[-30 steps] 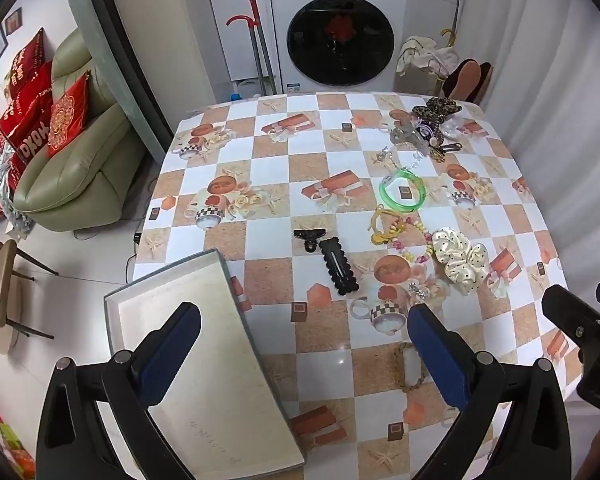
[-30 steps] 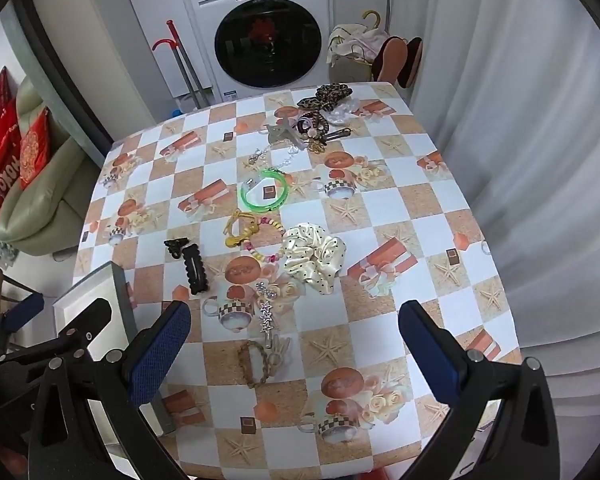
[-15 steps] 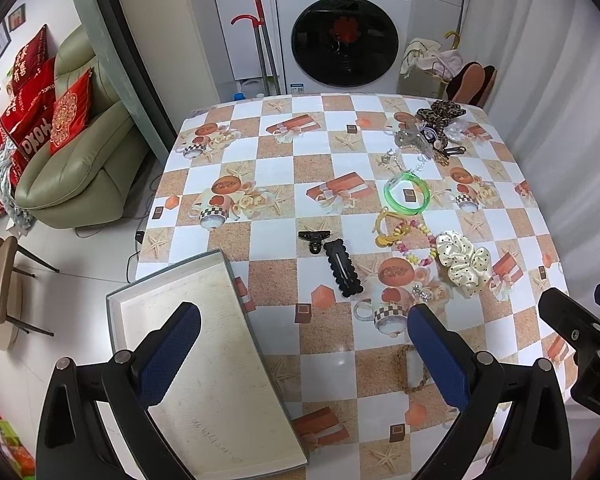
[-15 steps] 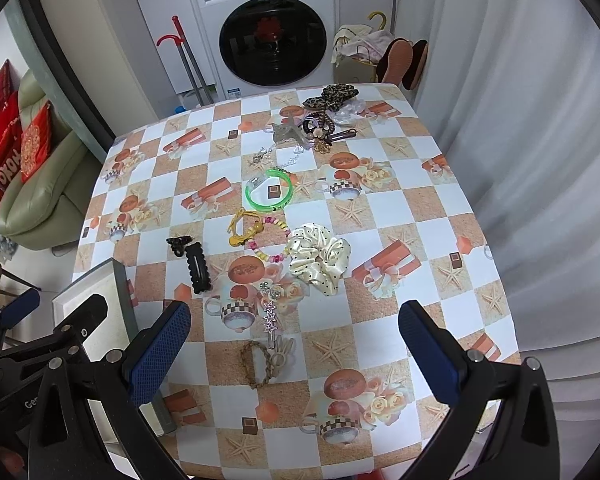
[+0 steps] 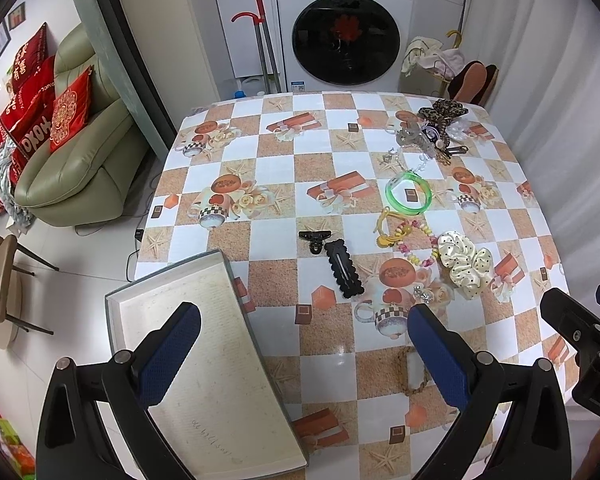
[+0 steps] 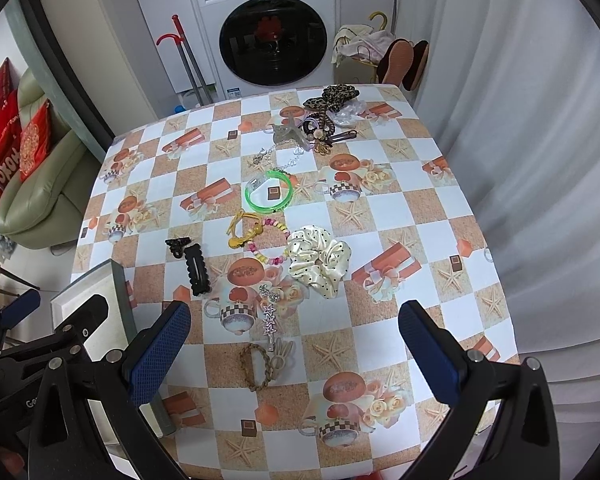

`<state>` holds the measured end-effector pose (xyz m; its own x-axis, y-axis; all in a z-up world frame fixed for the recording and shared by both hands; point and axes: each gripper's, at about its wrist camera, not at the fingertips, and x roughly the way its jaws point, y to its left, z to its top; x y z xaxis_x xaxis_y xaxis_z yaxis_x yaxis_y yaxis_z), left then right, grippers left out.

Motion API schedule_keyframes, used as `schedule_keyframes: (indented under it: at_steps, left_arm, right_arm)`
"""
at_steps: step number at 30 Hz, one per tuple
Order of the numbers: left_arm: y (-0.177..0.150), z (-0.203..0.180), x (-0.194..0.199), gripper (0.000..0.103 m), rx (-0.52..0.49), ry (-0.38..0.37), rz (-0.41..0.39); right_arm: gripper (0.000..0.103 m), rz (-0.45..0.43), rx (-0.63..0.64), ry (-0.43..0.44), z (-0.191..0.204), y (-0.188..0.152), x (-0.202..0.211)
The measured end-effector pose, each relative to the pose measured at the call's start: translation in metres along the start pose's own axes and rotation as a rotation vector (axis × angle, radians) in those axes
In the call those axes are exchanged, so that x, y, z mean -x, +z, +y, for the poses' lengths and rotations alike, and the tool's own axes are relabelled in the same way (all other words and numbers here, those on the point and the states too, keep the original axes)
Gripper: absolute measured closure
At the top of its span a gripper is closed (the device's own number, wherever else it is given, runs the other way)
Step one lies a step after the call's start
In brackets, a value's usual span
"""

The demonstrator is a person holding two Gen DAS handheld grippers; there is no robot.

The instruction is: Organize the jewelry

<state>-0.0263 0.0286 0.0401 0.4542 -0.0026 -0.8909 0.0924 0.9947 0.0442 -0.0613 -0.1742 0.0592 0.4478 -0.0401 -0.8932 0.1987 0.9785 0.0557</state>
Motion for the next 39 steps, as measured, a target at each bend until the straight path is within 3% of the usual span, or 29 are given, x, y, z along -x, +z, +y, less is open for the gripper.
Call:
schedule_keyframes:
  at_steps: [39]
  left_arm:
    - [0.0003,0.0019,-0.0038,0.000,0.002,-0.001,0.009]
  right_arm:
    - [0.000,0.002,0.001,-0.005,0.0011,0.0009,-0.0005]
